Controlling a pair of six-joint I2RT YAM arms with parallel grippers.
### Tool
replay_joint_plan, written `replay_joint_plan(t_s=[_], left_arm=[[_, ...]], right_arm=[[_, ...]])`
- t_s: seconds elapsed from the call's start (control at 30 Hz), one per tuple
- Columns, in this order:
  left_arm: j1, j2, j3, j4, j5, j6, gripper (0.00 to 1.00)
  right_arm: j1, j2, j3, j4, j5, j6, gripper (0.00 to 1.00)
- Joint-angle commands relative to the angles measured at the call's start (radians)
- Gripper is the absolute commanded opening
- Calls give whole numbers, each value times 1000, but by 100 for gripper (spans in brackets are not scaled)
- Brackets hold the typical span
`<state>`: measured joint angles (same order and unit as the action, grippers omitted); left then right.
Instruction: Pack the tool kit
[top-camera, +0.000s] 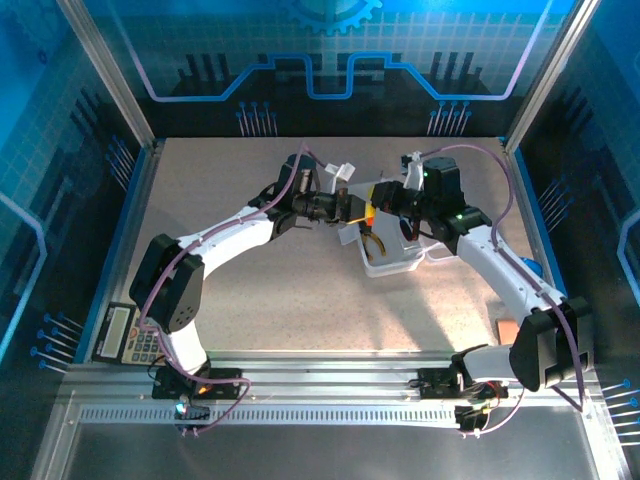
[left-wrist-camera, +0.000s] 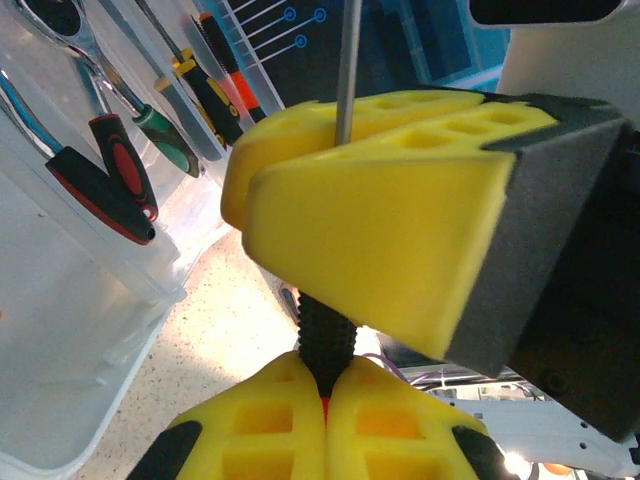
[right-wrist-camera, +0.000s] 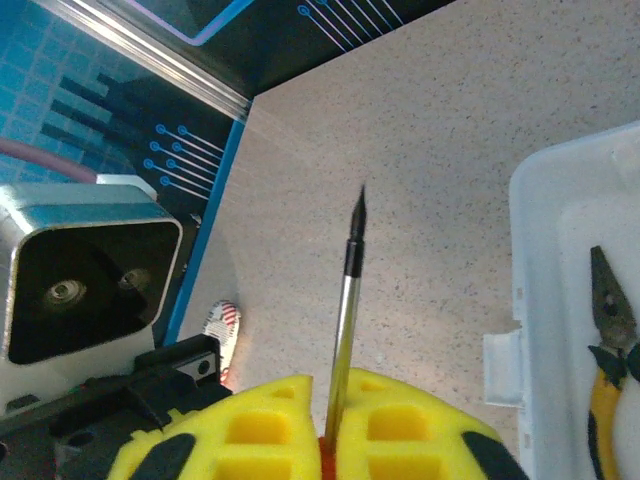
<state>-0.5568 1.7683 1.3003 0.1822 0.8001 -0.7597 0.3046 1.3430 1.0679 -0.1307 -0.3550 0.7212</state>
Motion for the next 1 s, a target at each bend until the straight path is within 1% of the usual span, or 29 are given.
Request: replay_joint_plan(t_s=[0.0, 0.03, 0.07, 0.1, 0.17, 0.23, 0.27, 0.33, 0.37, 0.4, 0.47, 0.5, 0.6, 0.77, 0.83, 0.97], left_arm=[[-6, -23, 29, 28, 32, 15, 0], [-4, -21, 31, 17, 28, 25, 3], [0, -18, 38, -8, 15, 41, 11], [6, -18, 47, -36, 9, 57, 23], [26, -22, 68, -96, -8, 94, 50], [53, -31, 84, -171, -35, 143, 71], [70, -37, 97, -224, -59, 174, 79], [99, -48, 113, -318, -103, 236, 90], [115, -54, 124, -380, -142, 268, 99], [128, -54, 135, -444, -189, 299, 99], [146, -50, 156, -553, -271, 356, 99], [155, -47, 165, -592, -310, 374, 99], [167, -49, 154, -661, -376, 402, 99], [180, -39, 125, -728, -486, 407, 99], [182, -30, 126, -773, -550, 421, 99], [192, 7, 149, -889, -722, 457, 99]], right_arm=[[-6, -13, 30, -36, 49, -51, 0], [-14, -18, 42, -62, 57, -76, 0], [-27, -26, 59, -104, 71, -109, 0], [-44, -33, 77, -142, 83, -144, 0], [-83, -50, 113, -234, 126, -227, 0], [-118, -57, 156, -333, 214, -327, 0], [-128, -58, 183, -389, 279, -383, 0], [-139, -56, 217, -468, 413, -482, 0], [-142, -51, 229, -493, 490, -531, 0], [-146, -45, 234, -507, 559, -574, 0], [-153, -28, 234, -520, 650, -633, 0], [-156, -16, 232, -520, 693, -660, 0], [-164, 20, 222, -504, 799, -718, 0], [-178, 66, 196, -441, 916, -737, 0], [-181, 71, 182, -410, 945, -735, 0], [-197, 93, 182, -382, 977, -742, 0]])
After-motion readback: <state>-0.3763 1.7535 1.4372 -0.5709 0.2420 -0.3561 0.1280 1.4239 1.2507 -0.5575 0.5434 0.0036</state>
